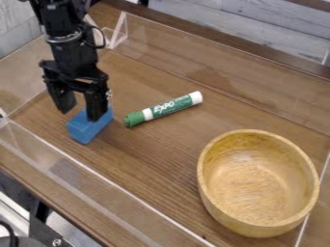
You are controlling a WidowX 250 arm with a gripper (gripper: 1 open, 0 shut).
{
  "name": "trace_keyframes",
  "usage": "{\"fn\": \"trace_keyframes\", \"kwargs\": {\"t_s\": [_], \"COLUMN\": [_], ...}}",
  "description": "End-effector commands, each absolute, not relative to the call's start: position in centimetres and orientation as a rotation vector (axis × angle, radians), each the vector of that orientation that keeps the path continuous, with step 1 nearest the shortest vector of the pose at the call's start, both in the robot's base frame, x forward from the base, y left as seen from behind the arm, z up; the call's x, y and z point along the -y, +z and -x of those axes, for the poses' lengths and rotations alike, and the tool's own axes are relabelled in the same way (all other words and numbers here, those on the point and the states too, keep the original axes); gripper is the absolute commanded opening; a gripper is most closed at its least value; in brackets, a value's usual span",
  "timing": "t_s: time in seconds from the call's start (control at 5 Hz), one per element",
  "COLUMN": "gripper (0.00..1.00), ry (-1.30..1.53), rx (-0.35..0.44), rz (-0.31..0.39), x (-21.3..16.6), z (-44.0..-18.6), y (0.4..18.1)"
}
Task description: Put the blue block in the brown bowl
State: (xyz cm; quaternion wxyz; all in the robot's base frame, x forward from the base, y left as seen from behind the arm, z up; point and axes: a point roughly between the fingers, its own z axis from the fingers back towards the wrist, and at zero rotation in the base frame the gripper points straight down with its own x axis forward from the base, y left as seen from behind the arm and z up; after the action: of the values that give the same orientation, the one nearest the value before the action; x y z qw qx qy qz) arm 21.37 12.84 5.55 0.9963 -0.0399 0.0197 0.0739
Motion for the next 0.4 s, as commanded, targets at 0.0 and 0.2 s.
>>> {"fn": "trace_keyframes", "kwargs": {"t_s": [0.0,0.2], "gripper": [1.0,1.0], "ry": [0.162,0.164], "rx": [-0.003,-0.006], "rz": [0.072,0.077], "x": [-13.49,-13.53], "z": [-21.84,-21.86], "y": [6.45,6.51]}}
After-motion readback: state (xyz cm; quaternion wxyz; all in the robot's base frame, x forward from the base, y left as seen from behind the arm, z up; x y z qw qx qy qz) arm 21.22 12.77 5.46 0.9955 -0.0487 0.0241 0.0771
